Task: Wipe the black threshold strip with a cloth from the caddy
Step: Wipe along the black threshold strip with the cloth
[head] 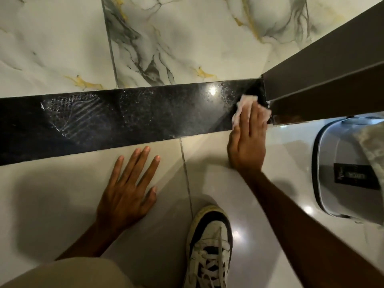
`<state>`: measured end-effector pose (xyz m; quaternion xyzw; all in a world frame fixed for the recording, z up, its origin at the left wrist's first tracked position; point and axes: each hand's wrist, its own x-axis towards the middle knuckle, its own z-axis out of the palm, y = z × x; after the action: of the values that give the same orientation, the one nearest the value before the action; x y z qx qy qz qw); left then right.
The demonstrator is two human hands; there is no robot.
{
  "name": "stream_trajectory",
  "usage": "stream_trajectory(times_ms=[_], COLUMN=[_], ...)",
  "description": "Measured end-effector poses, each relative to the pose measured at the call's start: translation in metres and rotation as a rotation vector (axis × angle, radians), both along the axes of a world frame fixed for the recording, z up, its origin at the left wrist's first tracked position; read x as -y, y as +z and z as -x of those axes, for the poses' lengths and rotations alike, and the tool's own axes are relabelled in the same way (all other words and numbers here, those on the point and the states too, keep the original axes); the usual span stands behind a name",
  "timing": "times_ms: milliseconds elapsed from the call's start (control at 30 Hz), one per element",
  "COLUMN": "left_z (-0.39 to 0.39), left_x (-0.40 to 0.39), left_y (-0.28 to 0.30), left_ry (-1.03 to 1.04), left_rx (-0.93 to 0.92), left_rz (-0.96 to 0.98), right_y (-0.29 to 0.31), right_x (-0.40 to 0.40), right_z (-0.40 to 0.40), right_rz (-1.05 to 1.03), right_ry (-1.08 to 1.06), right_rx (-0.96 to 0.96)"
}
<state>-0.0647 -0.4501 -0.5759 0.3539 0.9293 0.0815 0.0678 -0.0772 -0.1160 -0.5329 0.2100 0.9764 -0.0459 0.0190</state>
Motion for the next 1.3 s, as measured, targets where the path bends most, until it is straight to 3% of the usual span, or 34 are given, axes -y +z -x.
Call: stream_trajectory(times_ms=[167, 300, 400, 667, 833, 967, 1067, 1133, 1167, 1300], left_z=[-0.001, -0.001, -0.002, -0.005, -0.004, -0.004, -0.005, -0.005, -0.006, -0.008], left_x=[0.001, -0.005, -0.014, -0.029, -0.031, -0.031, -0.028, -0.027, -0.027, -0.027], left_y=[-0.006, -0.001, 0.003, -0.003, 0.004, 0.006, -0.001, -0.005, -0.006, -0.006], left_ry=[-0.006, 0.021, 0.019, -0.057, -0.046, -0.042, -0.049, -0.008, 0.017, 0.086], left_rx=[-0.019, 0.012, 0.029, 0.0, 0.025, 0.015, -0.011, -0.016, -0.011, 0.008], left_rz=[-0.006, 0.018, 0.033, -0.015, -0.02, -0.013, -0.012, -0.009, -0.008, -0.011], right_y=[-0.014, -0.012, -0.003, -0.019, -0.012, -0.003, -0.009, -0.018, -0.021, -0.029], right_x=[-0.004, 0.017, -0.002, -0.039, -0.007, 0.005, 0.022, 0.038, 0.048, 0.085], right_z=[0.082, 0.021, -0.039, 0.041, -0.033, -0.065, -0.008, 0.044, 0.065, 0.076], right_rz=[-0.018, 0.061, 0.071, -0.03, 0.043, 0.014, -0.05, -0.107, -0.135, 0.086], right_ry=[0.093, 0.301, 0.164, 0.009, 0.256, -0.029, -0.404, -0.498, -0.436, 0.336], right_rx=[-0.053, -0.049, -0.038, -0.122, -0.059, -0.032, -0.142, -0.18, -0.185, -0.163])
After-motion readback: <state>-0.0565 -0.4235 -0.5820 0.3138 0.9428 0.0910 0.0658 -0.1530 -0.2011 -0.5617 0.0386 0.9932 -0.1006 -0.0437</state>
